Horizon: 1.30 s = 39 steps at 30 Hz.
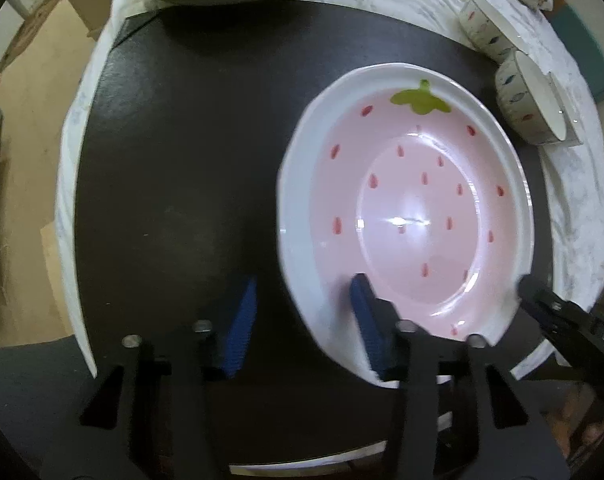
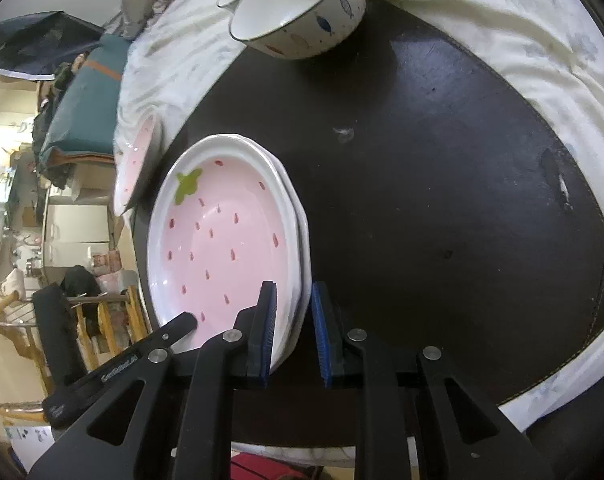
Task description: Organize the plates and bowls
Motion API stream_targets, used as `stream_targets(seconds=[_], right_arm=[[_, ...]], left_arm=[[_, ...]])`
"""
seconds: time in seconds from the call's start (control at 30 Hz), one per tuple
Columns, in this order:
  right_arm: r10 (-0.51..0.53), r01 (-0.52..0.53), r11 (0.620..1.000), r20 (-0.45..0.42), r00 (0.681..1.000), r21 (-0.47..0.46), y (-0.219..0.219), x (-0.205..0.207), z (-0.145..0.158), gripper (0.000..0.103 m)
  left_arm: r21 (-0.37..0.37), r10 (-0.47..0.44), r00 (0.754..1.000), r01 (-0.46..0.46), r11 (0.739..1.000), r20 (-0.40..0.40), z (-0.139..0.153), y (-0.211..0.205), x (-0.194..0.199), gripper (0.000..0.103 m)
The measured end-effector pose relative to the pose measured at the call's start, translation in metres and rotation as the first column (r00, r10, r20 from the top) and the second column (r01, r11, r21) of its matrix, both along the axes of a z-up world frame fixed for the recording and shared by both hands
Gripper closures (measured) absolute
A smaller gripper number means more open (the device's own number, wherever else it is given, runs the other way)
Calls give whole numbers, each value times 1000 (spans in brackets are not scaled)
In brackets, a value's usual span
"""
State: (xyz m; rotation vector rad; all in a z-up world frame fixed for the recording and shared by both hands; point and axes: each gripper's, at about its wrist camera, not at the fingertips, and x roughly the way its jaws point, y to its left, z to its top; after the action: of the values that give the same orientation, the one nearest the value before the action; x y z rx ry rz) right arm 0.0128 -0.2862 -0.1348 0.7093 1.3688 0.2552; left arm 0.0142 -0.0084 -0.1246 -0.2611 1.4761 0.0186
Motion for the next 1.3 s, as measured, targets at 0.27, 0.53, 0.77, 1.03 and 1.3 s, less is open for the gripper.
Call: stream_targets(seconds=[0.27, 0.53, 0.77, 1.03, 1.3], right_arm=[[1, -1, 1000, -25, 1000, -21, 10, 12, -8, 73], [-2, 0, 998, -22, 1000, -65, 20, 33, -5, 72], [-12, 11, 999, -18, 1000, -52, 24, 57, -8, 72], [-5, 4, 999, -11, 1000, -47, 26, 57, -8, 73], [-1, 10, 988, 60, 998, -155, 22, 53, 3, 73]], left_arm=[[-25, 20, 1000, -20, 999, 11, -5, -4, 10, 76], [-26, 35, 999, -35, 999, 22, 1, 1, 27, 77], [-12, 65, 997, -64, 998, 30, 0, 6, 57, 78], [3, 59, 997, -60, 998, 59, 3, 9, 58, 77], [96, 9, 989, -23, 995, 148, 20, 9, 51, 77]])
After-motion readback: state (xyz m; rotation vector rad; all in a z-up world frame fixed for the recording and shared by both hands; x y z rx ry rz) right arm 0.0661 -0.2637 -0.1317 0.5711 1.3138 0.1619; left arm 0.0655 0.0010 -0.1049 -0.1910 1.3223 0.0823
